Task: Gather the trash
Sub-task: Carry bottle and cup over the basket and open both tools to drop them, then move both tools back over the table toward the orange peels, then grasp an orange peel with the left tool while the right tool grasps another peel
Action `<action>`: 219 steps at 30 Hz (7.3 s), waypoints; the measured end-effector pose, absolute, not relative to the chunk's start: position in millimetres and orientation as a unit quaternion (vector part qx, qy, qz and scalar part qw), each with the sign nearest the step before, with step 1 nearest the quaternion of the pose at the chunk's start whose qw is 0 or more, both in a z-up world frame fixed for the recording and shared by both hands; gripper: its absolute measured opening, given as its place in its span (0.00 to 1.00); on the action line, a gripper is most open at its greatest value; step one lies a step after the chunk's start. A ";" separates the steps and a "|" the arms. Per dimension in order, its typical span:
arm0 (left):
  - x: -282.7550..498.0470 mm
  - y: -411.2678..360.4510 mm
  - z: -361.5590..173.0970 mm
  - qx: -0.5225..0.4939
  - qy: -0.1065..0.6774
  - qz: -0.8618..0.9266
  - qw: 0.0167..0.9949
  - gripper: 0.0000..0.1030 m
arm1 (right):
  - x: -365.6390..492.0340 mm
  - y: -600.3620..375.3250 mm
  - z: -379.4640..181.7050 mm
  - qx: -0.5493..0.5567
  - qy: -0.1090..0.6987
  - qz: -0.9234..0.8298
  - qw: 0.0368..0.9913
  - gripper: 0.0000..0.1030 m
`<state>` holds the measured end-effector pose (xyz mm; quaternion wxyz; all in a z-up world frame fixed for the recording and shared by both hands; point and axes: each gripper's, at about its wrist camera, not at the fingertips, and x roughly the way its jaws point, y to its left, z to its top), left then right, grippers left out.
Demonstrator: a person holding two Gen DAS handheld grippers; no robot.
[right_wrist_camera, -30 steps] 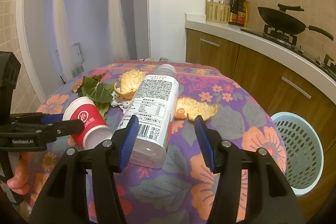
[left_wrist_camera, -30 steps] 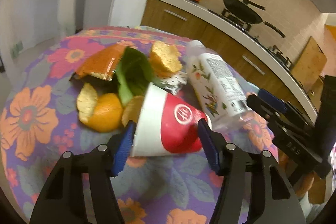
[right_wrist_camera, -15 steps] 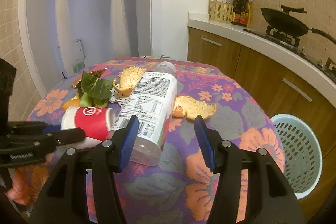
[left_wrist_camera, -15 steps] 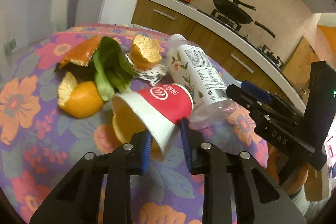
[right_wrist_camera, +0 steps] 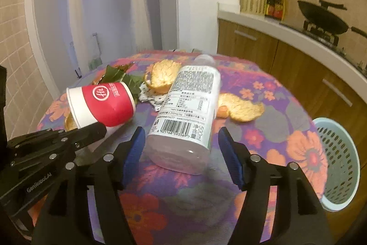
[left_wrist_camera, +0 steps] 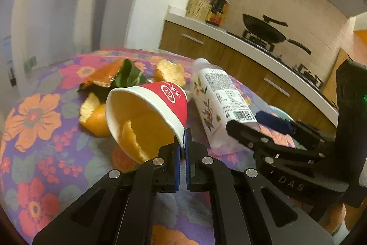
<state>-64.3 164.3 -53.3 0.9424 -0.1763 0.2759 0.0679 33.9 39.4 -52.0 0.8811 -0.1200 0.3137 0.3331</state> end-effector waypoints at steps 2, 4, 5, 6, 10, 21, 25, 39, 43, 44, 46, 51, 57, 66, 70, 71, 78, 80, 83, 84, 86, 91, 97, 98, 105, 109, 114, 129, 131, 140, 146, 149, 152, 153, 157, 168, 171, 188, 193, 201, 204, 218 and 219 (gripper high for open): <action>-67.9 169.7 -52.0 -0.186 0.268 0.079 0.942 0.01 | 36.2 43.3 -53.6 -0.116 0.322 0.333 0.879 0.61; -67.8 174.2 -52.1 -0.198 0.268 0.084 0.939 0.01 | 40.1 44.8 -56.0 -0.107 0.333 0.334 0.875 0.61; -67.4 175.1 -51.8 -0.201 0.267 0.086 0.939 0.01 | 40.4 44.5 -56.4 -0.104 0.335 0.333 0.875 0.61; -68.4 176.2 -51.3 -0.203 0.264 0.090 0.939 0.01 | 40.3 43.4 -56.0 -0.103 0.334 0.332 0.876 0.61; -70.5 179.8 -50.5 -0.210 0.258 0.104 0.937 0.01 | 37.5 44.4 -55.8 -0.104 0.336 0.334 0.875 0.61; -73.5 172.8 -47.8 -0.198 0.255 0.100 0.941 0.01 | 49.3 45.0 -60.8 -0.107 0.345 0.294 0.885 0.59; -73.6 161.4 -42.2 -0.193 0.251 0.088 0.945 0.01 | 36.2 28.7 -50.6 -0.111 0.312 0.291 0.898 0.58; -31.7 86.5 -8.3 -0.142 0.246 0.009 0.959 0.01 | 43.0 -72.7 -23.3 -0.047 0.264 0.252 0.930 0.57; -4.1 59.2 -1.1 -0.118 0.249 -0.018 0.961 0.01 | 59.1 -107.6 -20.0 -0.019 0.261 0.223 0.939 0.57; 1.2 53.3 -0.7 -0.113 0.251 -0.022 0.961 0.01 | 64.8 -116.5 -19.7 -0.010 0.262 0.219 0.940 0.57; 17.6 38.5 0.4 -0.108 0.256 -0.039 0.960 0.01 | 74.5 -133.1 -20.7 0.005 0.261 0.210 0.942 0.57; 49.9 6.1 0.8 -0.087 0.268 -0.069 0.957 0.01 | 93.9 -173.7 -20.1 0.031 0.250 0.166 0.953 0.57; 101.8 -32.7 -9.9 -0.077 0.298 -0.115 0.945 0.01 | 139.8 -222.5 -44.0 0.050 0.271 0.105 0.956 0.57; 167.7 -76.2 -41.9 -0.081 0.354 -0.155 0.919 0.01 | 197.6 -280.0 -102.2 0.108 0.345 0.062 0.930 0.57; 180.8 -87.2 -50.2 -0.077 0.364 -0.157 0.915 0.01 | 199.0 -283.5 -106.2 0.106 0.344 0.055 0.931 0.57; 181.7 -89.3 -50.8 -0.076 0.364 -0.158 0.915 0.01 | 199.4 -283.5 -106.4 0.104 0.343 0.054 0.932 0.57; 187.0 -100.7 -45.2 -0.063 0.358 -0.169 0.916 0.01 | 202.8 -287.4 -101.0 0.110 0.330 0.044 0.936 0.57; 186.5 -101.9 -43.3 -0.058 0.355 -0.169 0.918 0.01 | 203.0 -289.6 -96.0 0.106 0.320 0.036 0.941 0.57; 182.6 -98.6 -38.6 -0.057 0.347 -0.168 0.921 0.01 | 206.5 -292.9 -91.2 0.103 0.313 0.029 0.944 0.57; 180.7 -97.4 -36.6 -0.058 0.343 -0.168 0.922 0.01 | 209.0 -294.3 -91.1 0.107 0.312 0.029 0.944 0.57; 176.5 -94.4 -31.3 -0.057 0.335 -0.166 0.926 0.01 | 213.7 -295.5 -91.8 0.111 0.313 0.029 0.943 0.57; 174.7 -94.3 -20.0 -0.052 0.321 -0.165 0.931 0.01 | 224.8 -291.9 -95.6 0.123 0.321 0.036 0.939 0.57; 189.2 -111.3 -28.5 -0.047 0.333 -0.176 0.925 0.01 | 230.8 -296.9 -105.1 0.143 0.344 0.048 0.927 0.60; 192.1 -113.4 -32.4 -0.049 0.338 -0.178 0.923 0.01 | 229.6 -300.8 -105.7 0.146 0.345 0.045 0.926 0.60; 212.7 -126.2 -59.6 -0.049 0.389 -0.188 0.900 0.38 | 211.6 -324.0 -100.3 0.165 0.345 0.025 0.924 0.60; 209.0 -122.9 -68.0 -0.047 0.405 -0.186 0.894 0.45 | 200.0 -330.9 -94.8 0.177 0.340 0.027 0.923 0.60; 188.4 -106.8 -55.7 -0.043 0.389 -0.176 0.903 0.45 | 183.0 -317.8 -76.3 0.159 0.326 0.048 0.931 0.60; 31.5 49.8 6.0 -0.081 0.264 0.036 0.960 0.67 | 118.4 -138.1 -2.0 0.025 0.253 0.268 0.929 0.66; 8.0 76.1 11.8 -0.084 0.246 0.092 0.961 0.67 | 110.1 -107.0 -1.2 0.005 0.253 0.295 0.921 0.66; -61.1 174.5 -0.8 -0.087 0.239 0.290 0.923 0.71 | 93.3 4.5 -8.8 -0.061 0.272 0.365 0.888 0.66; -57.2 212.3 -27.8 -0.131 0.309 0.261 0.905 0.65 | 96.6 53.0 -21.4 -0.089 0.295 0.382 0.871 0.66; -50.3 221.1 -41.4 -0.157 0.330 0.242 0.899 0.64 | 97.4 72.8 -29.7 -0.101 0.310 0.384 0.864 0.66; -46.9 229.5 -54.1 -0.165 0.347 0.237 0.893 0.57 | 101.6 86.2 -38.5 -0.115 0.325 0.384 0.856 0.66; -45.4 231.3 -56.7 -0.172 0.351 0.232 0.891 0.56 | 104.8 91.0 -42.7 -0.120 0.333 0.380 0.855 0.65; -39.6 234.5 -67.7 -0.179 0.364 0.224 0.886 0.53 | 119.1 104.2 -56.2 -0.121 0.367 0.377 0.842 0.65; -33.4 232.8 -73.1 -0.169 0.363 0.214 0.891 0.37 | 134.2 126.3 -80.2 -0.145 0.408 0.360 0.826 0.35; -35.1 232.8 -71.3 -0.172 0.357 0.210 0.894 0.27 | 138.7 123.0 -81.6 -0.136 0.417 0.356 0.825 0.20; -72.6 212.1 -61.9 -0.192 0.319 0.148 0.916 0.10 | 113.6 93.3 -62.2 -0.126 0.401 0.383 0.823 0.00; -70.4 213.8 -64.9 -0.197 0.323 0.136 0.915 0.10 | 131.9 107.2 -64.1 -0.114 0.422 0.384 0.813 0.23; -66.6 225.0 -72.5 -0.210 0.352 0.120 0.904 0.32 | 155.1 128.7 -50.3 -0.088 0.390 0.380 0.834 0.62; -63.0 221.1 -74.8 -0.199 0.362 0.120 0.903 0.37 | 168.0 142.2 -54.9 -0.095 0.395 0.371 0.835 0.62; -63.6 212.2 -62.0 -0.177 0.321 0.139 0.920 0.09 | 156.7 154.5 -64.6 -0.145 0.360 0.370 0.844 0.02; -64.6 208.4 -57.5 -0.170 0.314 0.135 0.924 0.09 | 152.0 150.3 -60.6 -0.142 0.353 0.372 0.847 0.02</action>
